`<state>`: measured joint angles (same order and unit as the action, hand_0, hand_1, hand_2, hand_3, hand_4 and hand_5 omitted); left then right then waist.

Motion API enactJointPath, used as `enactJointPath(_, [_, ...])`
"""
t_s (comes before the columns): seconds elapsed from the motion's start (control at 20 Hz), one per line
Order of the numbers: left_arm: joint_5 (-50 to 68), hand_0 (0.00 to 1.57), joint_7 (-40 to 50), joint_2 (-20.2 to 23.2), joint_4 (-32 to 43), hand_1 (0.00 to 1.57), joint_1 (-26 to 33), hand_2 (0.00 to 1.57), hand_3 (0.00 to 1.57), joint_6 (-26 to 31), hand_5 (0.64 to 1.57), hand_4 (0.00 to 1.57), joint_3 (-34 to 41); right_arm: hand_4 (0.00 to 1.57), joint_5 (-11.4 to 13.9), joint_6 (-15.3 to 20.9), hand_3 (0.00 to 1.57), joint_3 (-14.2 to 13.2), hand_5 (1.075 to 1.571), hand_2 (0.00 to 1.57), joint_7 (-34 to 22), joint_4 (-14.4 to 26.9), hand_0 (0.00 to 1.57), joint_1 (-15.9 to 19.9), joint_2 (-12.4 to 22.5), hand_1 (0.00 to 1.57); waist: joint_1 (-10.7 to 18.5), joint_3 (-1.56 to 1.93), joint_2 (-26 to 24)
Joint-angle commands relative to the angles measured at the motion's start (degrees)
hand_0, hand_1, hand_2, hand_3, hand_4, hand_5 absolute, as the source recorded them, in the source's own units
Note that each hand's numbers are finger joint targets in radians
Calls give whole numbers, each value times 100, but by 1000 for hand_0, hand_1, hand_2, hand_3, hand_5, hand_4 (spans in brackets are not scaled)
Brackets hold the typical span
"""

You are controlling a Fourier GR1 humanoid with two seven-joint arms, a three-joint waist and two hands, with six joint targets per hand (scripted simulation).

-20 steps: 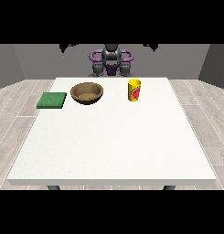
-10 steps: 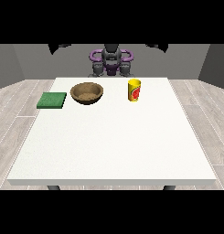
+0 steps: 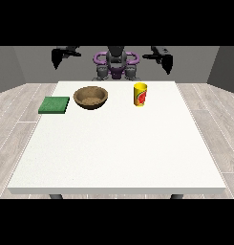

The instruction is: Pick the cup and pour the ball into the bowl, then pick the bowl and place it on the pad

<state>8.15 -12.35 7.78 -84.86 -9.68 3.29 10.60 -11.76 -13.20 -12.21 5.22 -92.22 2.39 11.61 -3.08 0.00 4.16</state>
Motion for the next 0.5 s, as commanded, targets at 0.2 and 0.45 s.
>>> enactJointPath(0.2, [-605,0,-1833,-566,1510,0,-374,0,0,-500,1520,0,-105,0,154,-65,0,142,1571,0,347,-26,0,386,-49,0,-404,-4,687])
enactJointPath(0.45, [-659,0,-2478,-627,2530,0,-679,0,0,-639,1530,0,-96,0,-56,-352,0,-212,1570,0,576,514,0,538,235,0,-351,-2,736])
